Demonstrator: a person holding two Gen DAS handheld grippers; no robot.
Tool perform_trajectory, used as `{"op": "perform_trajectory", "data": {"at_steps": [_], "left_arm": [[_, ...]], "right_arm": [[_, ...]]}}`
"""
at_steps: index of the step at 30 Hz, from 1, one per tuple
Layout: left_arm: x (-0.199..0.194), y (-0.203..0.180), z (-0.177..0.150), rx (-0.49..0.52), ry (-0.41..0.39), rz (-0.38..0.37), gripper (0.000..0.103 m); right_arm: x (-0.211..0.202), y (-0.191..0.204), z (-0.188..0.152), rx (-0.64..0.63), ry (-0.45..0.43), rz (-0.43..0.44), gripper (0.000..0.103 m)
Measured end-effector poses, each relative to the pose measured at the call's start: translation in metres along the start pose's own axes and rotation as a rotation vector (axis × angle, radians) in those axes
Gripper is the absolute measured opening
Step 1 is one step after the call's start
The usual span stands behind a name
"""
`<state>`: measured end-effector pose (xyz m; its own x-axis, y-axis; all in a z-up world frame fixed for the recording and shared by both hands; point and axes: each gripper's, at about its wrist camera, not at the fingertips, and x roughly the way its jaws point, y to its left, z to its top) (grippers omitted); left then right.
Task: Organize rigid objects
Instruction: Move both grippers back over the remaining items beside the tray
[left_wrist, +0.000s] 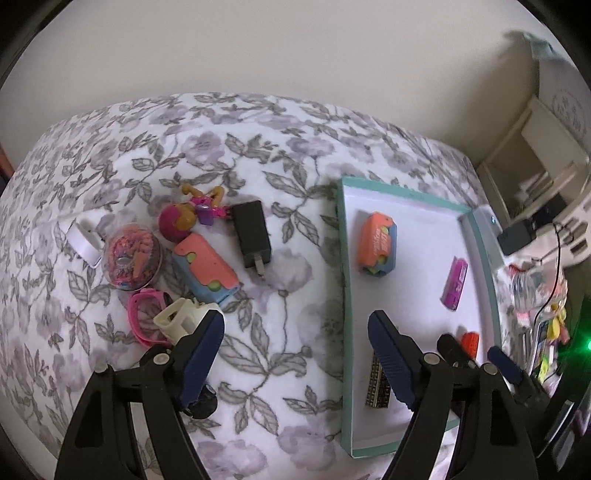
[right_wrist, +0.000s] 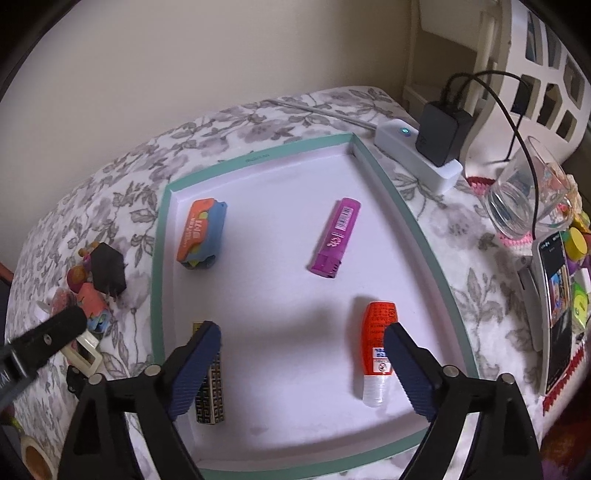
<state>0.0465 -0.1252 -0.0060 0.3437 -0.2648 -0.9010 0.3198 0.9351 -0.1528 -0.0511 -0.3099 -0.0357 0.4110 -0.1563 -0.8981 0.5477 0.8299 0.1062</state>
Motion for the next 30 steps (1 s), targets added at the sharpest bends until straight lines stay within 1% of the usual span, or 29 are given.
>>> {"op": "perform_trajectory", "data": {"at_steps": [1, 3, 6, 12, 14, 19, 22, 25, 28, 30], "left_arm": [[-0.002, 0.003, 0.0, -0.009, -0.006, -0.004, 0.083], [-0.008, 0.01, 0.002, -0.03, -0.029, -0.006, 0.094], [-0.016, 0.022, 0.005, -0.069, -0.062, 0.012, 0.095], [-0.025, 0.055, 0.007, -0.18, -0.075, -0.035, 0.096], [-0.028, 0.065, 0.007, -0.21, -0.078, -0.034, 0.096], [-0.041, 0.089, 0.008, -0.249, -0.122, 0.029, 0.096], [-0.052, 0.106, 0.008, -0.271, -0.162, 0.071, 0.096], [-0.061, 0.127, 0.009, -0.306, -0.194, 0.105, 0.096], [-0.065, 0.147, 0.009, -0.343, -0.196, 0.136, 0.096], [-0.066, 0.157, 0.008, -0.364, -0.186, 0.149, 0.096]], "right_arm": [[0.0, 0.001, -0.001, -0.004, -0.003, 0.003, 0.103], [0.0, 0.003, -0.002, -0.005, -0.006, 0.004, 0.103], [0.002, 0.002, -0.004, 0.005, -0.003, 0.013, 0.103], [-0.001, 0.0, -0.004, 0.037, -0.022, 0.04, 0.103], [-0.002, -0.001, -0.003, 0.052, -0.028, 0.057, 0.103], [-0.014, 0.008, 0.002, 0.033, -0.084, 0.087, 0.103], [-0.026, 0.017, 0.005, 0.016, -0.122, 0.13, 0.103], [-0.046, 0.03, 0.009, -0.004, -0.197, 0.179, 0.103], [-0.066, 0.048, 0.013, -0.046, -0.258, 0.214, 0.103], [-0.076, 0.064, 0.014, -0.077, -0.278, 0.24, 0.103]]}}
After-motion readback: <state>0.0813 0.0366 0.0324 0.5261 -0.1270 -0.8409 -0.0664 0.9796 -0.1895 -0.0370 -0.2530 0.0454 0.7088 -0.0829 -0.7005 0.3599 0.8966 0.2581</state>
